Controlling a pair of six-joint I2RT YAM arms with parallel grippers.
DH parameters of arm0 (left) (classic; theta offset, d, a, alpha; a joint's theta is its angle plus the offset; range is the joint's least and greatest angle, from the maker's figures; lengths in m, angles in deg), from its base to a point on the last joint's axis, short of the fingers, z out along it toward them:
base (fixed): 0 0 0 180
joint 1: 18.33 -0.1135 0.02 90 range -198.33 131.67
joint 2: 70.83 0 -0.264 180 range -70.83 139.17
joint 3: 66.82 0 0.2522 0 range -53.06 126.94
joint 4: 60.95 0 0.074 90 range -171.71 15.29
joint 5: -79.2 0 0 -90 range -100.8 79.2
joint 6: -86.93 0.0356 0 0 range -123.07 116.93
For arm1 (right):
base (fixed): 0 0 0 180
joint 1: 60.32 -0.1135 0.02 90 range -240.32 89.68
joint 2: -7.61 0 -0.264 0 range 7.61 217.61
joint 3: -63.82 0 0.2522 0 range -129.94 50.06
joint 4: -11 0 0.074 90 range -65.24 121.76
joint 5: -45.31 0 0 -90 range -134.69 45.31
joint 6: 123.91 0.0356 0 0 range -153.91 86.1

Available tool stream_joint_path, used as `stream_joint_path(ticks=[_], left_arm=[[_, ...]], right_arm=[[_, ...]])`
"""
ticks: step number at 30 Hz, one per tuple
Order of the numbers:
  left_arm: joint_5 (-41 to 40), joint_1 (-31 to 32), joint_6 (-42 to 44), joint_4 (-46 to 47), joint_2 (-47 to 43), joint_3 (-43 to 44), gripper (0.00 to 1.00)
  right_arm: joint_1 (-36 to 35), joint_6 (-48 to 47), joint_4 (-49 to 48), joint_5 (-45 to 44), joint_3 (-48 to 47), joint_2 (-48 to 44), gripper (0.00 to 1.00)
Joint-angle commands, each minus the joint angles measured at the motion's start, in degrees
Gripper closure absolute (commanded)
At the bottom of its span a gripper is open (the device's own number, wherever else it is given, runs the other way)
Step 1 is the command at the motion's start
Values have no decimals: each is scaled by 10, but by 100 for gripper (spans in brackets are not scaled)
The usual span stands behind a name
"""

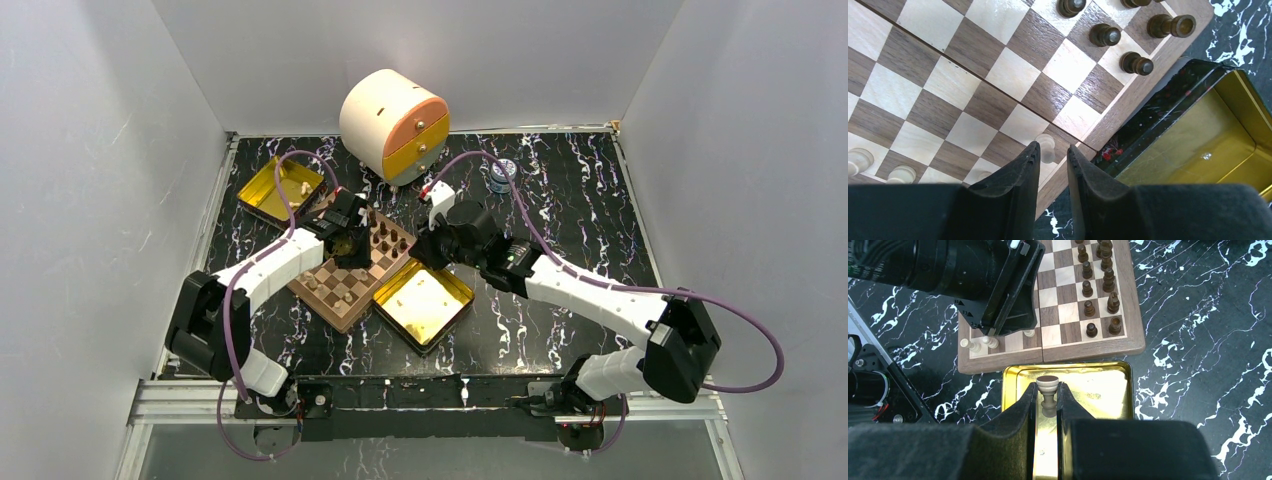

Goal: Set up the chess pieces on the board
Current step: Pick up the chess piece from the chessboard.

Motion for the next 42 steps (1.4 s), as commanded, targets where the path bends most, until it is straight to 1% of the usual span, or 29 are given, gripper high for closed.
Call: stream_joint_path(ticks=[1, 6, 12, 19, 23, 42], left_arm=[[-30, 4, -1, -8, -1, 7, 74], [-31, 5, 0, -9, 7, 2, 74], [-26, 7, 0, -8, 12, -2, 79], [-33, 8, -2, -21, 19, 2, 80], [-37, 8, -2, -25, 18, 2, 84], [-26, 10, -5, -41, 22, 10, 81]], right_arm=[[2, -1, -29, -11, 3, -26, 95], [2, -3, -30, -10, 0, -26, 94], [3, -6, -30, -13, -1, -26, 94], [3, -5, -32, -11, 1, -27, 93], [3, -5, -31, -13, 2, -28, 93], [3, -4, -37, -14, 8, -33, 93]])
